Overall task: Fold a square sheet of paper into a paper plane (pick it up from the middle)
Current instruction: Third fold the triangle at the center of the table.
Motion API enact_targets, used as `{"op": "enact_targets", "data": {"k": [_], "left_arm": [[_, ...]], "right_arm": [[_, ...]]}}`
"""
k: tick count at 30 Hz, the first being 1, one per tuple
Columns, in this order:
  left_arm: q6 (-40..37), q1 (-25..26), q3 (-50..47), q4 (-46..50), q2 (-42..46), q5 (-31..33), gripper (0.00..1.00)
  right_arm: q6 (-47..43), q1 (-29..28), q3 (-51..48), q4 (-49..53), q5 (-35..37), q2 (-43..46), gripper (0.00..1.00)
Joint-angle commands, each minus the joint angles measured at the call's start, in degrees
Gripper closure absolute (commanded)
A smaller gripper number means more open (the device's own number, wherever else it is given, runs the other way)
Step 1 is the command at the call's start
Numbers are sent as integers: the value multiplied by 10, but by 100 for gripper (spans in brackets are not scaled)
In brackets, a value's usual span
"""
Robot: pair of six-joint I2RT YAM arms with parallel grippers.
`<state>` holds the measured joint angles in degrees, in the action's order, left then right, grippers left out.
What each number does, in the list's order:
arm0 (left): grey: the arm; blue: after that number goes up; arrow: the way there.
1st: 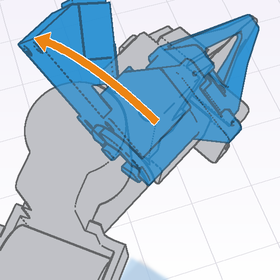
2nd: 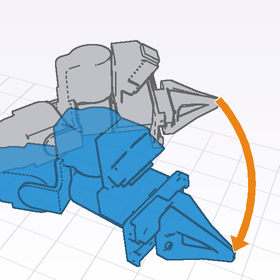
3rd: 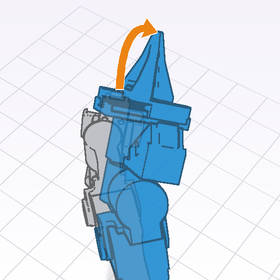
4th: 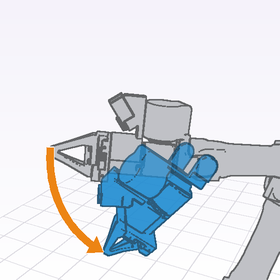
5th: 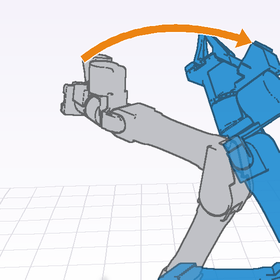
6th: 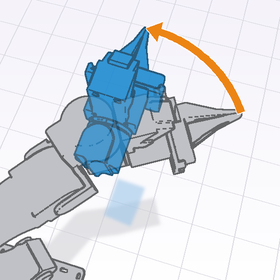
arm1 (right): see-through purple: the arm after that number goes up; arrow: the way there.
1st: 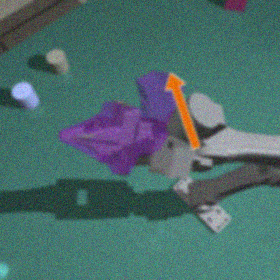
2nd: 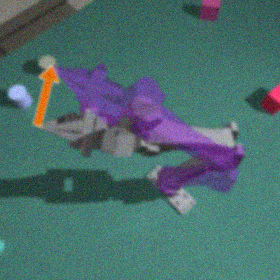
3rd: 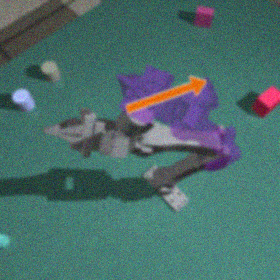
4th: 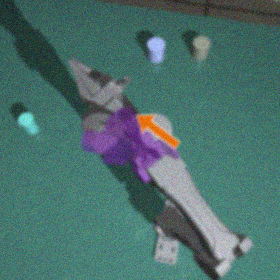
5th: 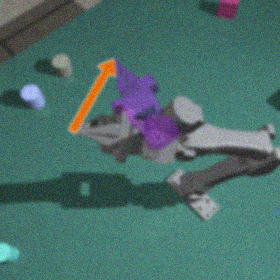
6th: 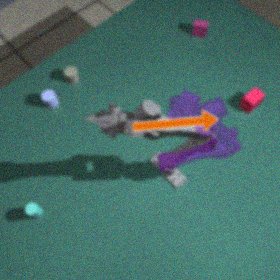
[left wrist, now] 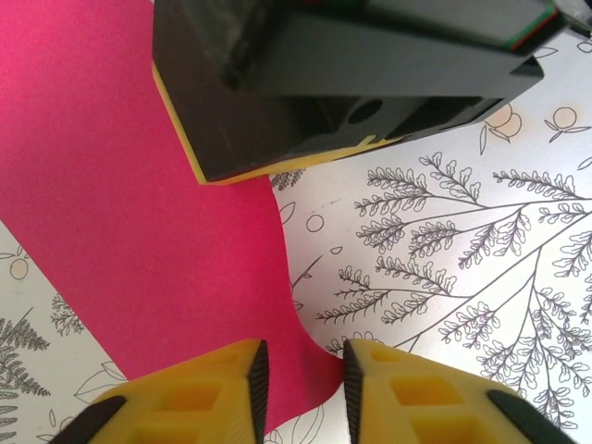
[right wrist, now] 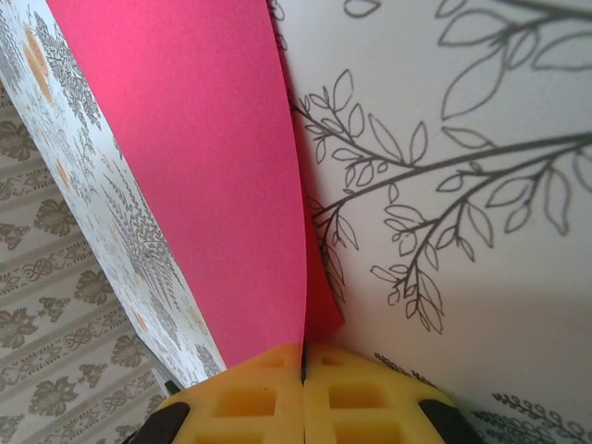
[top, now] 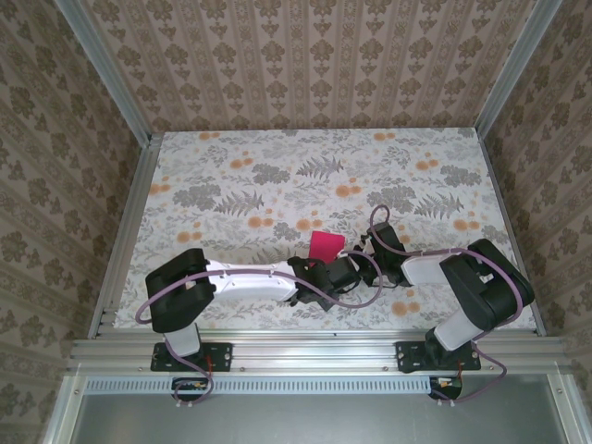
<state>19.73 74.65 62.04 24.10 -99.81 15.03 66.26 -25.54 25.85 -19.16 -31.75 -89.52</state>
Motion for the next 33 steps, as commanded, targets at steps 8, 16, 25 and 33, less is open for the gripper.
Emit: {"op": "enact_targets", "data": {"k": [8, 16, 25, 33], "left_arm": [[-5, 3, 3, 17, 14, 11, 100], [3, -14, -29, -18, 44, -31, 100], [7, -43, -59, -52, 67, -95, 100], [7, -57, -59, -56, 66, -118, 100]], "right_arm": [[-5, -4, -4, 1, -2, 2, 88], [-72, 8, 23, 118, 25, 45, 74], [-165, 31, 89, 264, 74, 126, 74], [-154, 31, 138, 181, -8, 27, 90]]}}
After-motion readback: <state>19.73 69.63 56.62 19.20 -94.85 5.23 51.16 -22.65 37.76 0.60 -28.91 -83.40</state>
